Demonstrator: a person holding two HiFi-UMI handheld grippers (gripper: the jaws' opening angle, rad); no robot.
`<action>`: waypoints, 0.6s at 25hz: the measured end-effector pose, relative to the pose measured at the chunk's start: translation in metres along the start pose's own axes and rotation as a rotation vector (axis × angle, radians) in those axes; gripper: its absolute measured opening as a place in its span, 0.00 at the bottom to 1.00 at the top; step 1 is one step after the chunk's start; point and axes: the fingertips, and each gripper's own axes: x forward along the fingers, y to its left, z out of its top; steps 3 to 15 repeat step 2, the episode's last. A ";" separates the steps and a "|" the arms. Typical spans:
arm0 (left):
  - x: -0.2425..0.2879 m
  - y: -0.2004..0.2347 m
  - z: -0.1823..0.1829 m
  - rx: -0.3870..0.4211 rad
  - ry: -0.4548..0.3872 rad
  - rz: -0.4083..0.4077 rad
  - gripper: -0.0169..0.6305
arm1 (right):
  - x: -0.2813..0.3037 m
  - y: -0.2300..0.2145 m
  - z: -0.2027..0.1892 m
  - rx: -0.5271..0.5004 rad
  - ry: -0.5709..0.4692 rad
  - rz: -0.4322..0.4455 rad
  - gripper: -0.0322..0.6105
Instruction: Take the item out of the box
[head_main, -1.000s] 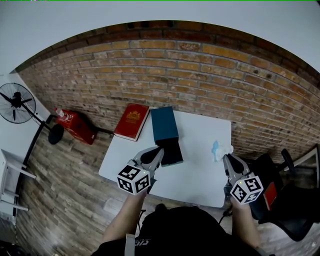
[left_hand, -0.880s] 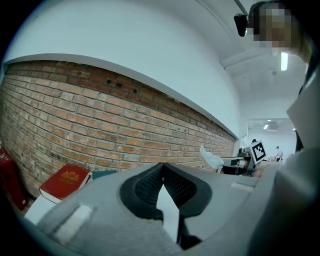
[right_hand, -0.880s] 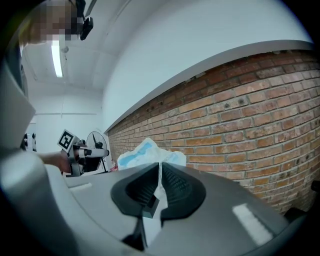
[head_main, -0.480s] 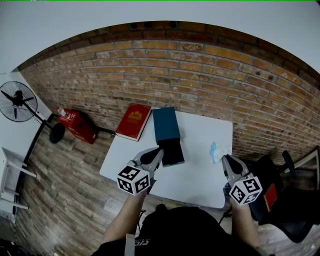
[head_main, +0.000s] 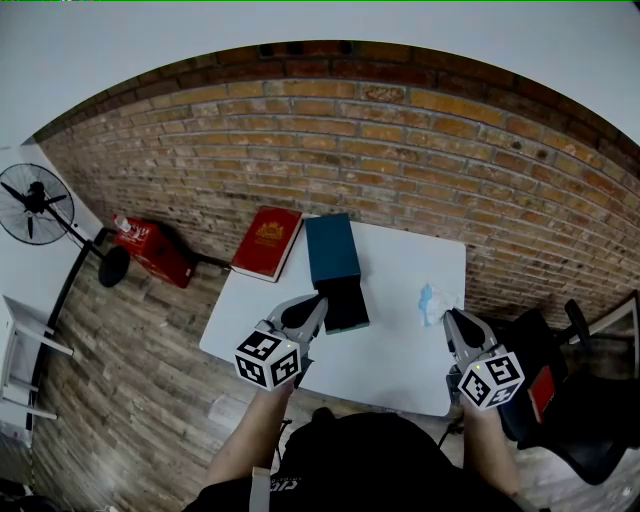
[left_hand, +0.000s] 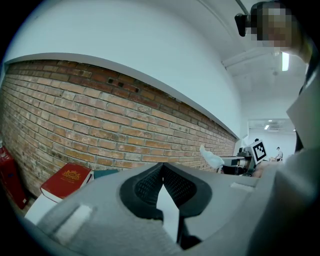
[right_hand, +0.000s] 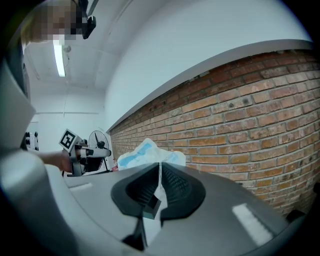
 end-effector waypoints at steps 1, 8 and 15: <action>0.000 0.000 0.000 0.000 0.000 0.000 0.04 | 0.000 -0.001 -0.001 -0.002 0.002 0.000 0.07; 0.000 0.001 0.000 0.000 0.001 0.000 0.04 | 0.000 -0.001 -0.002 -0.003 0.003 0.000 0.07; 0.000 0.001 0.000 0.000 0.001 0.000 0.04 | 0.000 -0.001 -0.002 -0.003 0.003 0.000 0.07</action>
